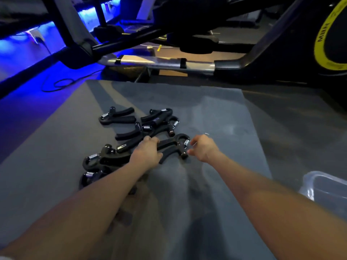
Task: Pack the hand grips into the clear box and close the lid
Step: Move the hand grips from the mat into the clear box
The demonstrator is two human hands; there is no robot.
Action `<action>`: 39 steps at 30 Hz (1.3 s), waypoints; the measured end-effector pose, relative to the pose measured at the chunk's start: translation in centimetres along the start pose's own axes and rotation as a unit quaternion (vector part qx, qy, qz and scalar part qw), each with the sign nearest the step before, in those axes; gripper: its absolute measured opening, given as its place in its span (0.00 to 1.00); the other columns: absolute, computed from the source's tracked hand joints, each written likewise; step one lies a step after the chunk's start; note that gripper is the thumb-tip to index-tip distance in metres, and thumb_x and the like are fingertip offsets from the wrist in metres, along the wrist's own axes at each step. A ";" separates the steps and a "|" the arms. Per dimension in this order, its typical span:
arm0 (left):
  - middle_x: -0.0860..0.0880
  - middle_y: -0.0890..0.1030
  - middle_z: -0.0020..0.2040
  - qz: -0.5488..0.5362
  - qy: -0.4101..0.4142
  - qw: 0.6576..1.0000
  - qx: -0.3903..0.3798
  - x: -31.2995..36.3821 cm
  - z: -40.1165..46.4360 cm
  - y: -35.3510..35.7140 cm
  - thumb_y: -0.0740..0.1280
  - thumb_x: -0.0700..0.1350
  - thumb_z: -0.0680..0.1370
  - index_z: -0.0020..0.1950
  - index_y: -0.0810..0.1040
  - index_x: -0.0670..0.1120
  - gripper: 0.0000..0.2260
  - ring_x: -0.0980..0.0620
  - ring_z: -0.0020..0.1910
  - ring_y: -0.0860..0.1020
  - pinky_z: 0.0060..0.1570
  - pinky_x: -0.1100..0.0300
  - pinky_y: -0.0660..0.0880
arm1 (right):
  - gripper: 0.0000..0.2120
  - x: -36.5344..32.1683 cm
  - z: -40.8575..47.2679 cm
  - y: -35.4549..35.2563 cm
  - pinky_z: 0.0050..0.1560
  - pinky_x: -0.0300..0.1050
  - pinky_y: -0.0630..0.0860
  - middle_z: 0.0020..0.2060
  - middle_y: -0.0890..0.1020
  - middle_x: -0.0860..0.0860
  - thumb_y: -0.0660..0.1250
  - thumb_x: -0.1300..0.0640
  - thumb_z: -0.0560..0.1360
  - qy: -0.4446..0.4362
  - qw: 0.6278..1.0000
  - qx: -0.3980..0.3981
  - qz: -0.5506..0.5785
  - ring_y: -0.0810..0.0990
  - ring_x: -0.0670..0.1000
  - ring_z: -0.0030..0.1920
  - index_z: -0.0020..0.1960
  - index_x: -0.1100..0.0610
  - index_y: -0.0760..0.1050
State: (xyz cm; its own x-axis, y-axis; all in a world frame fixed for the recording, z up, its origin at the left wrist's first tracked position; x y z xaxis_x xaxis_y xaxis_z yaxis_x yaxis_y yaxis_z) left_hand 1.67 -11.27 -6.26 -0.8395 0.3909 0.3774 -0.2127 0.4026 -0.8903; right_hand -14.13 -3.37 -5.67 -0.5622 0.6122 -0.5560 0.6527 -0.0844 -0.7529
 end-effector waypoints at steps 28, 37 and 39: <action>0.47 0.78 0.54 -0.105 -0.014 0.993 0.056 10.5 -1.8 2.0 0.77 0.57 0.59 0.52 0.72 0.46 0.29 0.45 0.52 0.77 0.43 0.58 0.69 | 0.05 5.7 -3.8 -4.5 0.32 0.35 0.72 0.30 0.72 0.51 0.64 0.63 0.77 0.014 0.890 0.046 0.454 0.70 0.47 0.31 0.43 0.59 0.72; 0.44 0.79 0.43 -0.285 0.134 0.943 -0.108 22.1 -5.9 4.3 0.69 0.45 0.75 0.51 0.80 0.44 0.08 0.46 0.44 0.79 0.56 0.51 0.78 | 0.09 15.0 -11.4 -14.2 0.34 0.36 0.77 0.33 0.76 0.53 0.63 0.67 0.77 0.038 0.816 0.120 0.564 0.75 0.46 0.29 0.39 0.59 0.73; 0.42 0.78 0.43 -0.332 0.127 0.923 -0.148 24.9 -7.2 5.5 0.68 0.43 0.76 0.50 0.80 0.42 0.06 0.46 0.43 0.77 0.57 0.44 0.77 | 0.09 17.5 -13.0 -15.9 0.30 0.33 0.77 0.33 0.77 0.53 0.65 0.67 0.76 0.053 0.794 0.136 0.589 0.77 0.45 0.26 0.38 0.59 0.73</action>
State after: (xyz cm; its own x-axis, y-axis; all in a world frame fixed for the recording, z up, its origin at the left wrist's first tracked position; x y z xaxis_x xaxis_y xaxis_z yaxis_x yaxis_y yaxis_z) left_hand -16.84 6.60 0.05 -0.4200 0.1427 0.8962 -0.4614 0.8168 -0.3463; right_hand -27.79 18.90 1.12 0.4135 0.0430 -0.9095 0.5517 -0.8064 0.2127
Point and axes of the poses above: each hand's wrist, its own z-axis towards the middle knuckle, its own y-axis out of the palm, x = y × z, the point moved 6 cm from there along z, towards the middle knuckle
